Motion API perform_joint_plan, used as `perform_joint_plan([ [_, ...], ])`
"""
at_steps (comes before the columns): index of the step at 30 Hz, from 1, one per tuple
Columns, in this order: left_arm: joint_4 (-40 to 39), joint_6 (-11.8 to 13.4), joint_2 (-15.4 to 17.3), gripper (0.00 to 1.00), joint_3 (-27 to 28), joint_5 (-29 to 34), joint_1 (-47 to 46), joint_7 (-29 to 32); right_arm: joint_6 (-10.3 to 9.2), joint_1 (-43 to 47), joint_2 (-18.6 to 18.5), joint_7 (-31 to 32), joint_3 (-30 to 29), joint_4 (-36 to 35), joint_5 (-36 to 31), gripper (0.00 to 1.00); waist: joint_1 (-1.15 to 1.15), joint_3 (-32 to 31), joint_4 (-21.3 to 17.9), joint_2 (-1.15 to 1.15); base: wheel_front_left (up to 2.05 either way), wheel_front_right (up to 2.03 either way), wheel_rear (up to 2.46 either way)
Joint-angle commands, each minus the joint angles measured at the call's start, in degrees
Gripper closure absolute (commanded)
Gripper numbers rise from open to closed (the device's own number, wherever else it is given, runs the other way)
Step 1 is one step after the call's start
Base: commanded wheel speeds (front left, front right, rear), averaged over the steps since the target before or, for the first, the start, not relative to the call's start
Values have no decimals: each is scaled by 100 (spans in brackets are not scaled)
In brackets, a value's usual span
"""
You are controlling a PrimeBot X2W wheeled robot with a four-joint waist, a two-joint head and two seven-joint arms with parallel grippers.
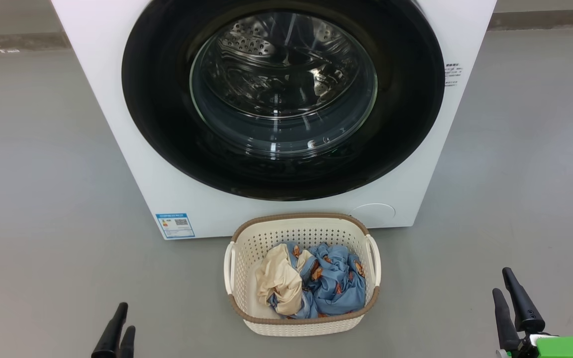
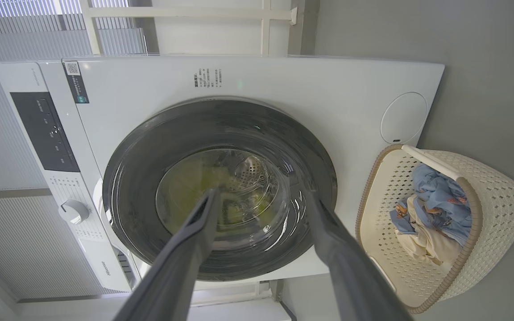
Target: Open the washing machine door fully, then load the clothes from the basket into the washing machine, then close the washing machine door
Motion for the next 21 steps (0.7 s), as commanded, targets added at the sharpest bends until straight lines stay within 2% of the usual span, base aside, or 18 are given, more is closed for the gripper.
perform_joint_plan([
  [1, -176, -3, 92, 0, -2, 91, -155, -62, 1, -127, -71, -58, 60, -159, -70, 0, 4, -1, 3, 0, 0, 0, 0],
  [11, -298, -5, 178, 0, -40, 450, -159, -225, 1, -179, -161, -239, 171, -161, -458, 0, -1, 4, 5, 0, 0, 0, 0],
  [21, -435, -7, 210, 0, -27, 1368, -167, -397, 2, -225, -193, -419, 214, -180, -1212, 0, -1, 6, 11, 0, 0, 0, 0],
])
